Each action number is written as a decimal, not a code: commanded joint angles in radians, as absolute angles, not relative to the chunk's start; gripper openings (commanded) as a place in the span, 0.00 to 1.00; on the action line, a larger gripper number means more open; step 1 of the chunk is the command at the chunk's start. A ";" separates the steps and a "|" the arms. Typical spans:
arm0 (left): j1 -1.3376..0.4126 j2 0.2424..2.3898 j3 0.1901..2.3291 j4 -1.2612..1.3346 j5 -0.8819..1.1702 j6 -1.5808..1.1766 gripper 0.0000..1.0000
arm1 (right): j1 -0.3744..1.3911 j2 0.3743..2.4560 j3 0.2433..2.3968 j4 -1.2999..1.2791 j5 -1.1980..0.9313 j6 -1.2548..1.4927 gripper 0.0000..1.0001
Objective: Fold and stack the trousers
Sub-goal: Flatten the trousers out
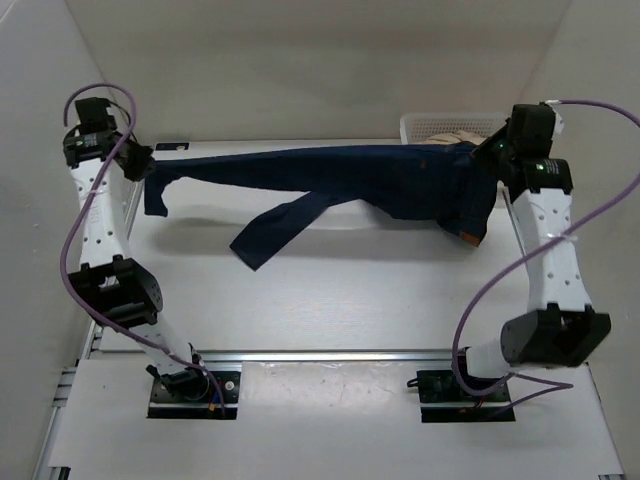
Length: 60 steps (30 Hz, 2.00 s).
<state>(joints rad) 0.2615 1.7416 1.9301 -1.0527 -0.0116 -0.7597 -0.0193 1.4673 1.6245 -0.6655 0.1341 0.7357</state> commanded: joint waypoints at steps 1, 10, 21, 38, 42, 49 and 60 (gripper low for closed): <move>0.375 1.604 1.906 -1.141 0.024 -0.724 0.10 | -0.028 1.329 1.605 -0.749 0.241 0.664 0.00; 0.485 1.256 1.292 -1.069 0.112 -0.641 0.10 | -0.037 0.810 1.052 -0.962 0.402 0.804 0.06; 0.392 1.264 1.353 -0.974 0.299 -0.535 0.88 | -0.037 0.722 1.078 -0.968 0.431 0.732 0.15; -0.281 2.049 1.951 -1.180 -0.140 -0.503 0.99 | -0.014 1.553 1.319 -0.778 -0.201 0.404 0.73; -0.262 2.069 1.879 -1.120 -0.106 -0.488 0.99 | 0.133 1.690 1.463 -0.869 -0.108 0.284 0.79; -0.371 2.204 1.985 -1.158 -0.116 -0.431 0.88 | 0.311 1.851 1.583 -0.871 -0.023 0.301 0.82; -0.405 2.328 1.988 -1.172 -0.170 -0.431 0.88 | 0.407 2.108 1.758 -0.871 0.190 0.382 0.69</move>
<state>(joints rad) -0.4145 2.3402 1.9789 -1.1614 -0.1181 -0.4339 0.3965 2.0800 1.7073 -0.8581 0.0635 0.3485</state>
